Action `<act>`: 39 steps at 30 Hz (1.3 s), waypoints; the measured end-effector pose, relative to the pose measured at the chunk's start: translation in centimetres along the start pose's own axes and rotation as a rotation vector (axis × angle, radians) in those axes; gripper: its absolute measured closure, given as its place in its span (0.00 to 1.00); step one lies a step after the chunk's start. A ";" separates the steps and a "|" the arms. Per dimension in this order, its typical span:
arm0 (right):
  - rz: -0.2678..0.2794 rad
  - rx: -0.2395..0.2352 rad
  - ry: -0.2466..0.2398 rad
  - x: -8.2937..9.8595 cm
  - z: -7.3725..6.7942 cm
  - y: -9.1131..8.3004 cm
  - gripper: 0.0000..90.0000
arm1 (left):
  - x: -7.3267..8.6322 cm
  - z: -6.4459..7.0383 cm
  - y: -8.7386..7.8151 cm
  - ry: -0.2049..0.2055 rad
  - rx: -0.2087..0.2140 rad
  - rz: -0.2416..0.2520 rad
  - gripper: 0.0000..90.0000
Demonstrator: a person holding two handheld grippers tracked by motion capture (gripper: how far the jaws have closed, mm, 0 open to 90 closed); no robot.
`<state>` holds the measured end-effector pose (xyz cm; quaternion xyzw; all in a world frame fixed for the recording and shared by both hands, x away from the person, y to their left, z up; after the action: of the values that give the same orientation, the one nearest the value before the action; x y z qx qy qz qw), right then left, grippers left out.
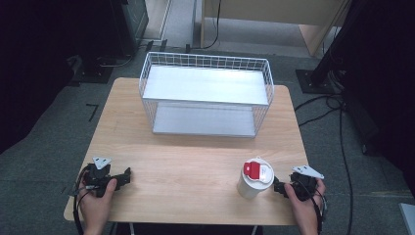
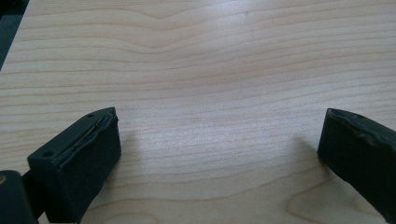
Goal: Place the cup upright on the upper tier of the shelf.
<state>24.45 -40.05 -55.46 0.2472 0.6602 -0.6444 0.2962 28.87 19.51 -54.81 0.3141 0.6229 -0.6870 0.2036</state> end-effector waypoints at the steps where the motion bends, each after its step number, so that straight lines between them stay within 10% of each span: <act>1: 0.000 0.000 0.000 0.1 0.0 -0.1 0.00 | 0.0 0.0 0.0 -0.001 -0.001 0.000 0.00; 39: 0.035 -0.262 -0.213 1.6 -4.5 -3.5 0.07 | 0.0 0.0 0.0 -0.004 -0.004 0.000 0.00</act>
<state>20.46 -35.85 -54.17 0.1482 0.6990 -0.5704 0.4051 28.90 19.47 -54.81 0.3122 0.6239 -0.6863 0.2056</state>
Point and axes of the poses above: each handheld gripper's, and its own axes: y roughly forward along the jaws, x roughly out of its underside, z roughly to its right, the point moved 4 cm from there along y, roughly forward along the jaws, and after that the axes turned 3 degrees about x, right-handed, at the moved point
